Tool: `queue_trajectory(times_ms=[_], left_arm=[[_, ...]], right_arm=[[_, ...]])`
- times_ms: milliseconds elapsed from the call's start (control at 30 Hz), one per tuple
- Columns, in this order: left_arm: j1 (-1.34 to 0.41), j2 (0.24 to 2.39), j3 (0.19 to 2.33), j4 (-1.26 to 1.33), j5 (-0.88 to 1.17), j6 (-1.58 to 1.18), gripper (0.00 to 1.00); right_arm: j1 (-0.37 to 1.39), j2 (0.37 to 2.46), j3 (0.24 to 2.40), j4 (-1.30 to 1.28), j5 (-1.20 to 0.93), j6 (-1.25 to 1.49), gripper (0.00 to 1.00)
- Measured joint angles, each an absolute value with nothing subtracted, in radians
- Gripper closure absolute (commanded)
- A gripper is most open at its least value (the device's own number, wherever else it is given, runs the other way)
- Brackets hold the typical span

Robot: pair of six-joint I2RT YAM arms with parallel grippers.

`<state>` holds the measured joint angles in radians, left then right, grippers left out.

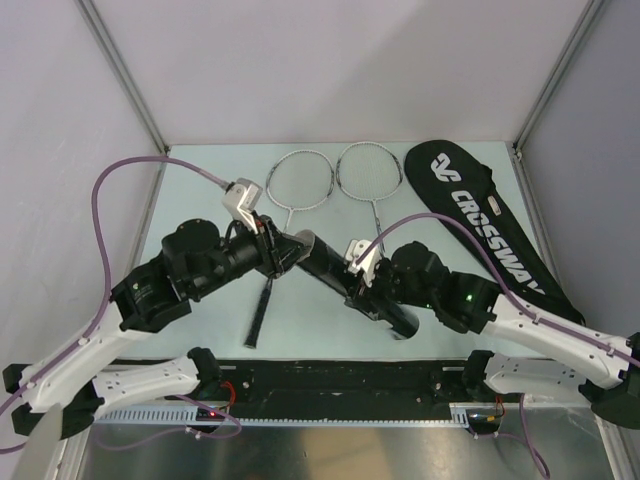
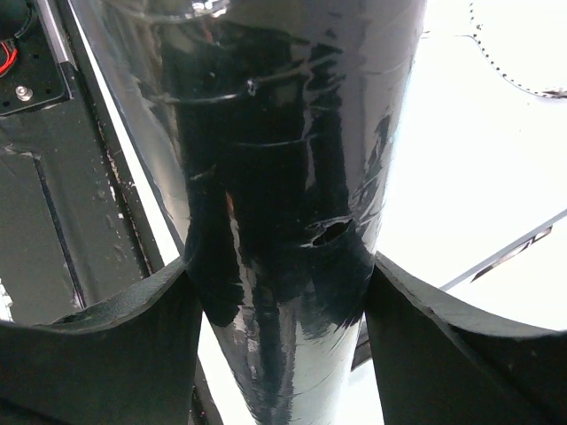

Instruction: Pack up the badminton gear

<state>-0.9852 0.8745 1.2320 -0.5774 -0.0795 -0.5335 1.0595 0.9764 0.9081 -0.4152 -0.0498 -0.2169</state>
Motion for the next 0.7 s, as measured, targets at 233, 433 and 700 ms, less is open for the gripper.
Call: queue_trajectory(times_ms=[233, 433, 700], left_arm=[[-0.972, 0.823, 1.181, -0.577, -0.145, -0.574, 0.66], [-0.965, 0.817, 1.171, -0.577, -0.147, -0.614, 0.67], [-0.959, 0.802, 1.127, -0.532, -0.157, -0.679, 0.67]], right_arm=[[1.024, 0.996, 0.912, -0.402, -0.121, -0.179, 0.81], [1.02, 1.007, 0.912, -0.392, -0.16, -0.137, 0.81], [1.011, 1.028, 0.912, -0.383, -0.197, -0.092, 0.82]])
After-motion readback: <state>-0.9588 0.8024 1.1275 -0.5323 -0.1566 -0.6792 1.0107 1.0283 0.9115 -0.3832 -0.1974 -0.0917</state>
